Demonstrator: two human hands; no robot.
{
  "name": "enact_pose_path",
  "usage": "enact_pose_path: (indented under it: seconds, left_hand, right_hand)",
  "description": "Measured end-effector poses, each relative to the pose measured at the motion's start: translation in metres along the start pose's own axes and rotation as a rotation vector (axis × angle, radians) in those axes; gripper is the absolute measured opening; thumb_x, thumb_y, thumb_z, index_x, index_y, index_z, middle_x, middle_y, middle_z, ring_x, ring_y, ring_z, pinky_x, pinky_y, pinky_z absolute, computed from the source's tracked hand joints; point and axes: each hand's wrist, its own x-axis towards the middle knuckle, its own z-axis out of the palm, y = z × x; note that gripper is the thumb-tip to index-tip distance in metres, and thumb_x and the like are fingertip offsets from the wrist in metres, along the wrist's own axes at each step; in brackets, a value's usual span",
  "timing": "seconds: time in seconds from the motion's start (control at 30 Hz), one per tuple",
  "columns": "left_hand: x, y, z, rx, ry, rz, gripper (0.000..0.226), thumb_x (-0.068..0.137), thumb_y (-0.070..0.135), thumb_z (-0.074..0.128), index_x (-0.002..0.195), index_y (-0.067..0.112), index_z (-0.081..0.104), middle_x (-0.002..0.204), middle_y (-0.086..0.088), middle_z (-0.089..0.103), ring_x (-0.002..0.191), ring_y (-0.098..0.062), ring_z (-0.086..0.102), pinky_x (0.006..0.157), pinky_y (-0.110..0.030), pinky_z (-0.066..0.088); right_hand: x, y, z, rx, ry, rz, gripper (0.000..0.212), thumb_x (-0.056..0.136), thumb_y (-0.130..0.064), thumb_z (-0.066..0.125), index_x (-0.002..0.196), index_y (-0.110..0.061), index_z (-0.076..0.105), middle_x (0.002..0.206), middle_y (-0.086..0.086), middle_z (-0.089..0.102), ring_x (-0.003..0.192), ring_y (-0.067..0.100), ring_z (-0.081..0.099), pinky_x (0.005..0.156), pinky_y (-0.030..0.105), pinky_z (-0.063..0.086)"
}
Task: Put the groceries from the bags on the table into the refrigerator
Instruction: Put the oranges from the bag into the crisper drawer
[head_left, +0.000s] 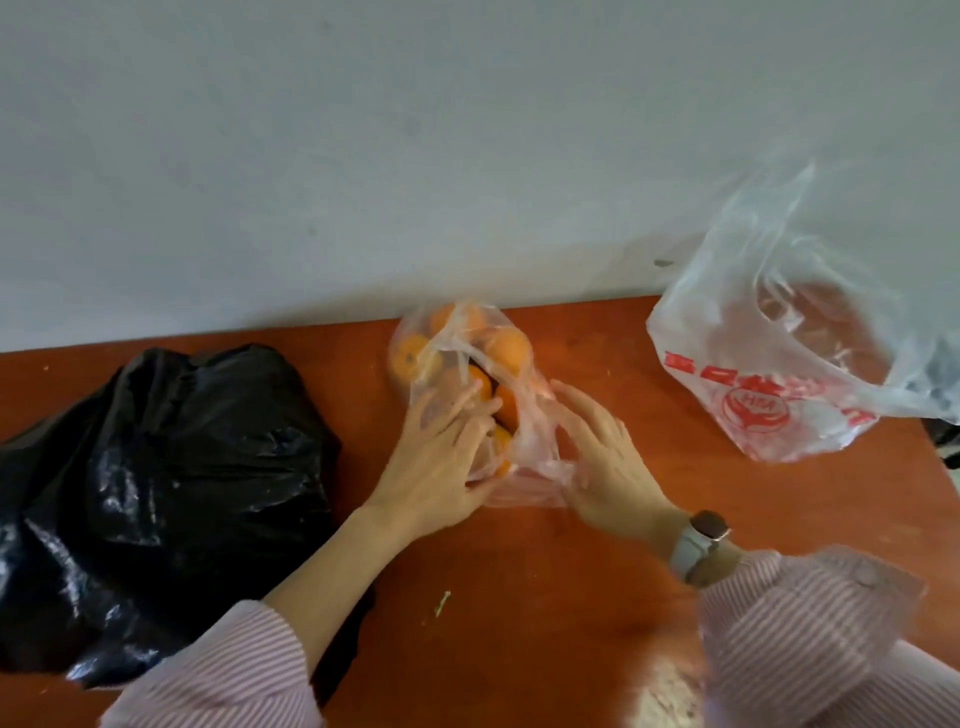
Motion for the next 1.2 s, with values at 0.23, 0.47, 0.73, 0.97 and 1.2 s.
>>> enact_pose_path:
  seconds: [0.23, 0.47, 0.73, 0.97, 1.2]
  left_hand:
    - [-0.021, -0.024, 0.023, 0.148, -0.087, 0.052, 0.052, 0.067, 0.045, 0.074, 0.106, 0.016, 0.055, 0.094, 0.0, 0.068, 0.098, -0.019, 0.063, 0.1, -0.044, 0.028]
    - [-0.02, -0.026, 0.042, 0.03, -0.069, -0.181, 0.072, 0.068, 0.055, 0.068, 0.121, 0.013, 0.046, 0.117, -0.008, 0.062, 0.102, -0.024, 0.063, 0.085, -0.04, 0.049]
    - [0.021, -0.025, 0.009, -0.236, 0.221, -0.137, 0.047, 0.089, 0.043, 0.045, 0.12, 0.011, 0.059, 0.095, -0.005, 0.07, 0.09, -0.021, 0.065, 0.078, -0.033, 0.051]
    - [0.051, -0.032, 0.018, 0.136, 0.069, -0.054, 0.045, 0.092, 0.034, 0.037, 0.133, 0.02, 0.047, 0.14, -0.005, 0.046, 0.132, -0.027, 0.038, 0.106, -0.052, 0.027]
    - [0.061, -0.063, 0.039, -0.038, -0.094, -0.315, 0.061, 0.088, 0.047, 0.015, 0.139, 0.024, 0.038, 0.152, 0.004, 0.025, 0.141, -0.024, 0.018, 0.112, -0.052, 0.005]
  right_hand:
    - [0.02, 0.033, 0.002, -0.607, -0.408, -0.486, 0.064, 0.084, -0.048, 0.037, 0.142, -0.027, 0.021, 0.101, -0.005, 0.069, 0.102, 0.02, 0.062, 0.102, 0.046, 0.031]
    - [0.029, 0.046, -0.002, -0.309, -0.296, 0.02, 0.067, 0.085, -0.061, 0.018, 0.142, -0.028, 0.006, 0.135, 0.007, 0.043, 0.063, 0.011, 0.051, 0.045, 0.02, 0.038]
    - [0.072, 0.037, -0.001, -0.162, -0.146, 0.181, 0.067, 0.093, -0.052, 0.033, 0.146, -0.028, -0.001, 0.148, 0.011, 0.022, 0.102, 0.038, 0.056, 0.081, 0.043, 0.043]
    - [0.094, 0.037, 0.006, -0.193, -0.114, 0.066, 0.058, 0.091, -0.042, 0.02, 0.144, -0.017, 0.024, 0.135, 0.014, 0.036, 0.109, 0.034, 0.047, 0.082, 0.043, 0.046]
    - [0.098, 0.054, 0.011, -0.012, -0.339, 0.222, 0.064, 0.095, -0.047, 0.03, 0.147, -0.025, -0.002, 0.143, 0.006, 0.036, 0.126, 0.027, 0.036, 0.102, 0.047, 0.031]
